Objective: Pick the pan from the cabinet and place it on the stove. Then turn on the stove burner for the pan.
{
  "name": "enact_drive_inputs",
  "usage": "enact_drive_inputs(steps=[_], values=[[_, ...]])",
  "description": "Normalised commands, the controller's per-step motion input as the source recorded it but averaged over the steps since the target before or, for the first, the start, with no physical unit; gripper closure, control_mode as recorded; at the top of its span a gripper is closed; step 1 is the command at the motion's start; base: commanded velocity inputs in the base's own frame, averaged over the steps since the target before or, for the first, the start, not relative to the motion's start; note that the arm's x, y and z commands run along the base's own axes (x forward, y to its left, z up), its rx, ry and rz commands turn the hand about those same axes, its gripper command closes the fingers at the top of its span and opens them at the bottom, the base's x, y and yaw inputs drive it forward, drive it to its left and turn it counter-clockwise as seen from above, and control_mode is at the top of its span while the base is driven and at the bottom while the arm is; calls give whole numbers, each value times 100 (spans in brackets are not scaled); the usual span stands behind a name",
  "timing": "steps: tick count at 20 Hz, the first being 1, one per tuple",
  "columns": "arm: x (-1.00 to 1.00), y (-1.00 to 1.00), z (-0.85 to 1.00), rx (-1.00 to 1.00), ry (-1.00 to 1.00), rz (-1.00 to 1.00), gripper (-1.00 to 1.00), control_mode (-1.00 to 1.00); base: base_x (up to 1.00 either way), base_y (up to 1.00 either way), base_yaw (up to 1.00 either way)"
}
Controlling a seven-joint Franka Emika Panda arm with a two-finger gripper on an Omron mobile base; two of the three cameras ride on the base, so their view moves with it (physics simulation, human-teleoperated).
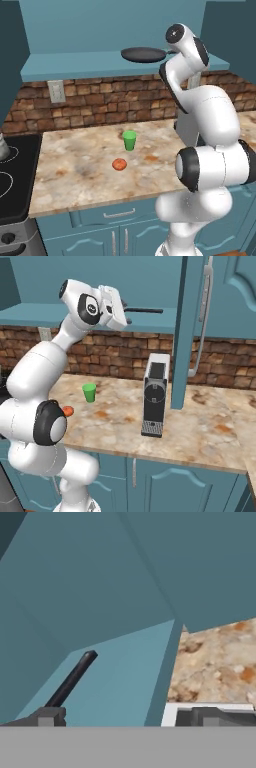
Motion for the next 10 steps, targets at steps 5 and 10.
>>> enact_drive_inputs(steps=[5,10], values=[[41,-1,0,0,0,-4,-100,-100,0,0,0],[42,0,0,0,0,-5,-100,-100,0,0,0]])
